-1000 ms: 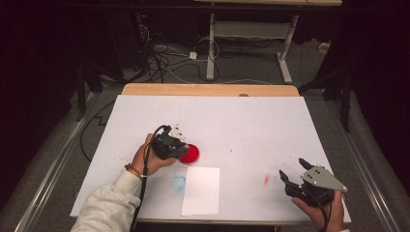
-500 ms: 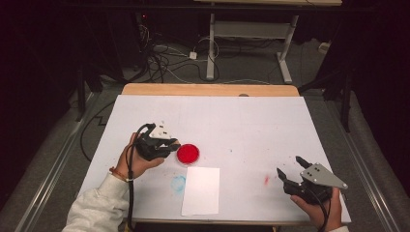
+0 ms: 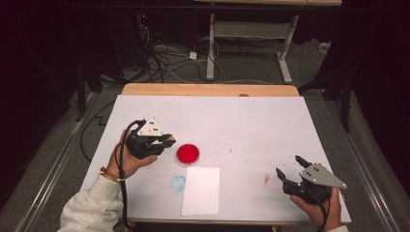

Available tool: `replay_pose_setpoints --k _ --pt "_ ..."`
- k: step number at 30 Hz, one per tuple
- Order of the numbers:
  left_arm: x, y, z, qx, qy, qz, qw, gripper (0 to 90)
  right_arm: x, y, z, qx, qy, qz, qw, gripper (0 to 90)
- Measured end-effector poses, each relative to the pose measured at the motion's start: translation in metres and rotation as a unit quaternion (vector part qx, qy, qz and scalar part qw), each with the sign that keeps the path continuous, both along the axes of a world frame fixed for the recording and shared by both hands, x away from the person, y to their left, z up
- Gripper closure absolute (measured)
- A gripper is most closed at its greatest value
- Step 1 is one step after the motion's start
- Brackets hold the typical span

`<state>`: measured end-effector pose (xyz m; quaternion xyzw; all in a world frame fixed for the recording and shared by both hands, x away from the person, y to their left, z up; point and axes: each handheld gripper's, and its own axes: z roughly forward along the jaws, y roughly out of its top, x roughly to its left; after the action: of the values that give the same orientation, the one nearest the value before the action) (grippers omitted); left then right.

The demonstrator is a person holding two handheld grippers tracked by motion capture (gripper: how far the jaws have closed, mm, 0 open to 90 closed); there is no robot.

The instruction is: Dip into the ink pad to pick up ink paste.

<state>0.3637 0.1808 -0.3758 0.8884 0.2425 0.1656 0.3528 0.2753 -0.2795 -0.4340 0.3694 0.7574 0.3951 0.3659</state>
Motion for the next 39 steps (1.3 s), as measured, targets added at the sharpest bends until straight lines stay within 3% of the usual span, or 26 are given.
replay_pose_setpoints --k 8,15,21,27,32,39 --pt "0.003 -0.006 -0.006 0.014 0.003 -0.003 0.9999 73.5 -0.002 0.000 0.002 0.008 -0.007 -0.003 0.9999 24.5" --pt "0.002 -0.018 -0.001 0.023 -0.003 -0.020 0.9995 73.5 -0.006 -0.001 0.003 0.008 -0.014 -0.009 0.9998 22.2" --pt "0.011 -0.027 -0.001 0.023 0.007 -0.031 0.9992 73.5 -0.005 -0.001 -0.001 0.004 -0.003 -0.012 0.9999 21.9" --pt "0.027 -0.040 -0.027 0.054 0.033 -0.033 0.9975 73.6 -0.003 0.003 -0.003 -0.007 0.000 -0.009 0.9999 22.1" --pt "0.040 -0.050 -0.050 0.063 0.071 -0.034 0.9949 73.5 -0.003 0.005 -0.005 -0.015 0.004 -0.011 0.9998 22.2" --pt "0.051 -0.059 -0.070 0.076 0.100 -0.034 0.9915 73.5 -0.002 0.004 -0.006 -0.022 0.006 -0.011 0.9997 22.4"
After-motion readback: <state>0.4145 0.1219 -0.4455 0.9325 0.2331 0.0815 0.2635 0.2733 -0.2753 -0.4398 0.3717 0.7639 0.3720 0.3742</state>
